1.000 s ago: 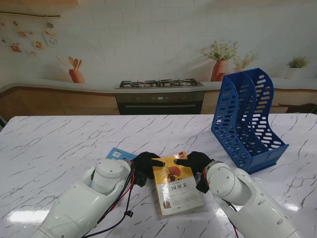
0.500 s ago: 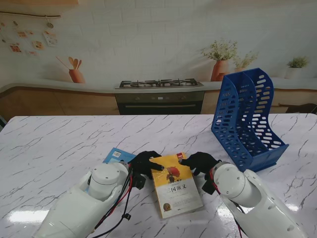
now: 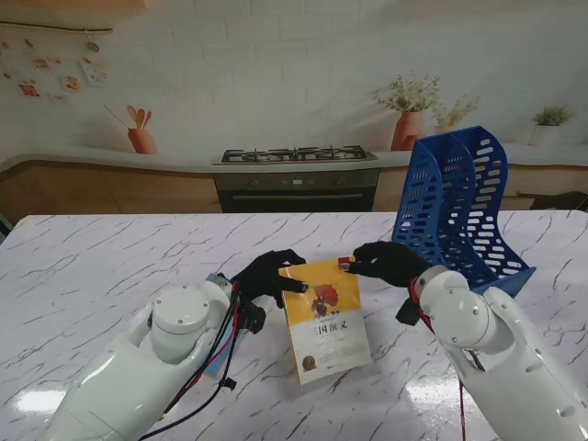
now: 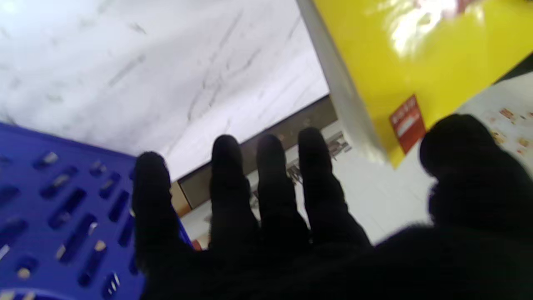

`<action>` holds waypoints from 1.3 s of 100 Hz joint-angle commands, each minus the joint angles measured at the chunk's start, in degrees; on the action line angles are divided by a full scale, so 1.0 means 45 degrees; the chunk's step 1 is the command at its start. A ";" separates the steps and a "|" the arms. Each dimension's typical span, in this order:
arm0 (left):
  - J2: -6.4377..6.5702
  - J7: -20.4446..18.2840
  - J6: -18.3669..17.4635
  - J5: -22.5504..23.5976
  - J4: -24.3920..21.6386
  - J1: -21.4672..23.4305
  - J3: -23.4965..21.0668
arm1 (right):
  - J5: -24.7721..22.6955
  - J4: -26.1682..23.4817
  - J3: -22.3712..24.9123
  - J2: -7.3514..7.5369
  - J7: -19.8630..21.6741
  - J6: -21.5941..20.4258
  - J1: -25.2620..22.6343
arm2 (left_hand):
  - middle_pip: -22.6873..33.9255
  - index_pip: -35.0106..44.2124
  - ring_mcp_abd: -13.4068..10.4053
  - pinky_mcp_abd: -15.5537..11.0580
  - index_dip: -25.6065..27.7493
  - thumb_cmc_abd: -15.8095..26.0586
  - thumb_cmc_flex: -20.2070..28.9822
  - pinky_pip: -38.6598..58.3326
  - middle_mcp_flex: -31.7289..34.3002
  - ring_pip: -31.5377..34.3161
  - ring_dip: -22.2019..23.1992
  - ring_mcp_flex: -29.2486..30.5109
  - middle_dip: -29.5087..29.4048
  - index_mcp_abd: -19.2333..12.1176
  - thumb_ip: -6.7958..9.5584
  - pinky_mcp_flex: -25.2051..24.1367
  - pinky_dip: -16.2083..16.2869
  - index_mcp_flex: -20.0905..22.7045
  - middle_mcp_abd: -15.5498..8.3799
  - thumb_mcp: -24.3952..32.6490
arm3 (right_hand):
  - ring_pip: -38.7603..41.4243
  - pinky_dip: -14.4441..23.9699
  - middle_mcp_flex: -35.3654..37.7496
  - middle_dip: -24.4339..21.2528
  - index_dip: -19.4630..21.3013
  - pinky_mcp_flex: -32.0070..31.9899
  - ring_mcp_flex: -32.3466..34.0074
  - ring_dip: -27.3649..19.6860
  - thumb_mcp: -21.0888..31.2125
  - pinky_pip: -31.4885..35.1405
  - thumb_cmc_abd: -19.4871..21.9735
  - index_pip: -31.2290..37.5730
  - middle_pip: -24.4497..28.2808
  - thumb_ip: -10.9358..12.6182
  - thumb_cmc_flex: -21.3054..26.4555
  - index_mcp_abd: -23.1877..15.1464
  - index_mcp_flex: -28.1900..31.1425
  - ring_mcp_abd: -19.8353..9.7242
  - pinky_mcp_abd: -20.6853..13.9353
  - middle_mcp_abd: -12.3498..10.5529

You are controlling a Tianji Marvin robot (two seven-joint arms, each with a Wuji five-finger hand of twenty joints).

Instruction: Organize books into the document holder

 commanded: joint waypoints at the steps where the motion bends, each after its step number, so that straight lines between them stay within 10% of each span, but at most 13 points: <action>1: -0.0006 -0.0144 -0.0415 0.0168 -0.0338 -0.0242 0.0000 | -0.0073 -0.0397 0.0097 -0.0011 -0.0052 -0.0212 0.0317 | 0.0676 0.1184 -0.0110 -0.1056 0.0593 0.0578 0.1139 0.0950 0.0652 0.0729 0.0288 0.1216 0.0426 -0.1537 0.0356 0.0546 0.0243 0.0607 -0.0964 0.2188 | -0.0304 -0.0149 -0.0186 0.0143 -0.0059 -0.0362 -0.0140 0.0177 0.0056 -0.0352 -0.0207 -0.0260 -0.0149 -0.0312 -0.0465 -0.0456 -0.0385 -0.0417 -0.0376 -0.0367; 81: 0.0396 -0.1304 -0.1450 0.1467 -0.0786 -0.1785 0.0453 | 0.0837 0.0278 0.0114 0.0624 0.3040 -0.3332 0.2355 | 0.0589 0.1139 -0.0206 -0.1165 0.0634 0.0798 0.1006 0.1095 0.0639 0.0965 0.0231 0.1156 0.0817 -0.1533 0.0419 0.0502 0.0310 0.0618 -0.1020 0.2307 | -0.0003 0.0905 0.1179 0.1136 0.0295 -0.0827 0.0613 0.0721 0.0669 -0.2270 -0.1511 0.0428 0.0094 -0.0433 -0.0601 -0.1304 0.0377 -0.1155 -0.1186 -0.1313; 122: 0.0458 -0.1511 -0.1860 0.1914 -0.0651 -0.2281 0.0803 | 0.1011 0.0408 0.0212 0.0770 0.3517 -0.4381 0.2377 | 0.0545 0.0954 -0.0207 -0.1171 0.0617 0.0936 0.1046 0.1141 0.0571 0.1033 0.0304 0.0982 0.1059 -0.1680 0.0417 0.0246 0.0390 0.0618 -0.1152 0.2158 | 0.3223 0.4537 0.3301 0.3306 0.2064 0.1328 0.3496 0.3135 -0.0386 0.0657 -0.1700 0.2358 0.2585 -0.0325 0.1966 -0.2223 0.2277 -0.1860 -0.1827 -0.1654; 130: 0.0459 -0.1515 -0.1933 0.1950 -0.0639 -0.2321 0.0849 | 0.1196 0.0461 0.0166 0.0793 0.3662 -0.4421 0.2450 | 0.0530 0.0932 -0.0225 -0.1168 0.0634 0.0941 0.1052 0.1145 0.0573 0.1040 0.0320 0.0970 0.1078 -0.1690 0.0420 0.0207 0.0403 0.0626 -0.1154 0.2143 | 0.4325 0.5193 0.3657 0.3837 0.1138 0.1845 0.3792 0.3697 -0.1570 0.1543 -0.1833 0.4605 0.3395 -0.0540 0.3613 -0.2857 0.1927 -0.2005 -0.2205 -0.1780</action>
